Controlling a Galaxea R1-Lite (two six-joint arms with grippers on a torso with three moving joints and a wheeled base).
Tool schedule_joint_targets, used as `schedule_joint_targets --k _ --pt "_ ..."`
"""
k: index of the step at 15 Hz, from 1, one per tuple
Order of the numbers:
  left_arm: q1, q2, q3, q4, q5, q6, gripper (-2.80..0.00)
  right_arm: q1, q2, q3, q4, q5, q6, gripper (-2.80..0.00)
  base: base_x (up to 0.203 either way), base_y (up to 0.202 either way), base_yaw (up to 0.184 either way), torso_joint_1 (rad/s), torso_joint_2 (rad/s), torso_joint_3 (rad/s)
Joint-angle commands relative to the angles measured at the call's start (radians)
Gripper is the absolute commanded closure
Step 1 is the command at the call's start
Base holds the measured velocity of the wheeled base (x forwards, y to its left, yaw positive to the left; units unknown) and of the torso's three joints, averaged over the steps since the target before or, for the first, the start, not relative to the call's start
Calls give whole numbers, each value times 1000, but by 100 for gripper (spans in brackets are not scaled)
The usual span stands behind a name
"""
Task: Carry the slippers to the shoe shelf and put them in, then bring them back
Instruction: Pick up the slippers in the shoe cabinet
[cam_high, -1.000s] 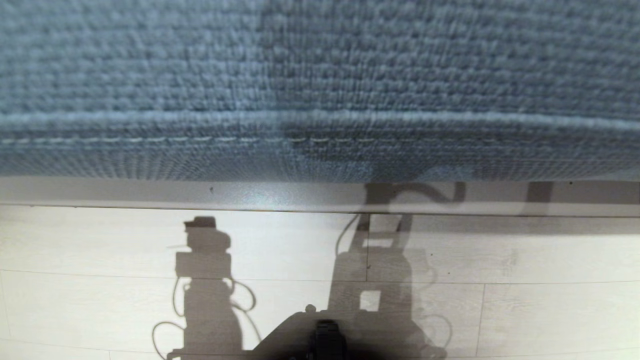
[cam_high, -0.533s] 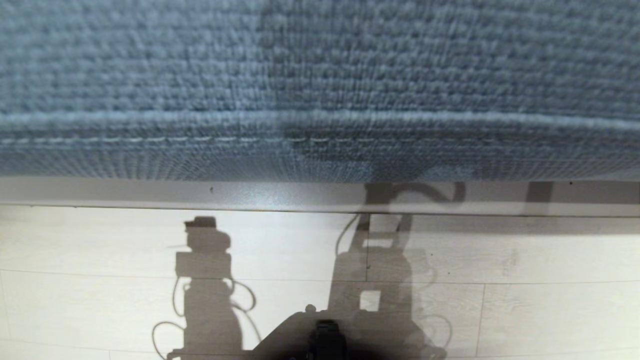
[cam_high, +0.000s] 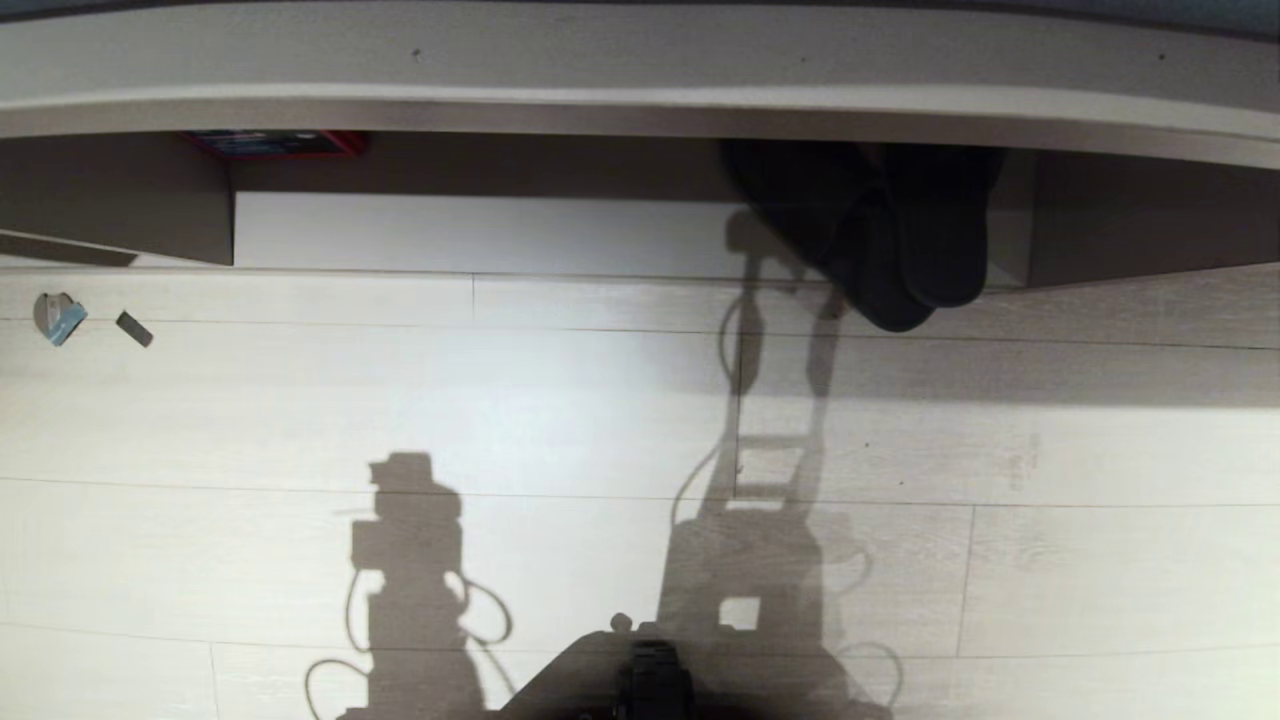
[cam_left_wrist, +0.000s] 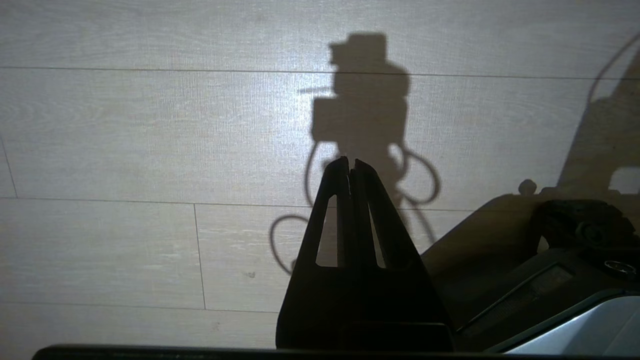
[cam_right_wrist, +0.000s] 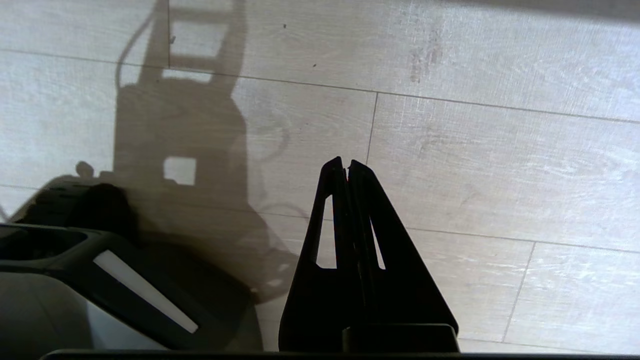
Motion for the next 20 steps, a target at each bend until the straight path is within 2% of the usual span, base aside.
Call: schedule_joint_targets --k 1,16,19,20 --pt "0 0 0 -2 0 0 0 1 0 0 1 -3 13 0 0 0 0 0 0 0" --pt "0 0 0 -2 0 0 0 1 0 0 2 -7 8 0 0 0 0 0 0 0" --pt "0 0 0 -2 0 0 0 1 90 -22 12 6 -29 0 0 0 0 0 0 0" --pt "0 0 0 -2 0 0 0 2 158 -66 12 24 -16 0 0 0 0 0 0 0"
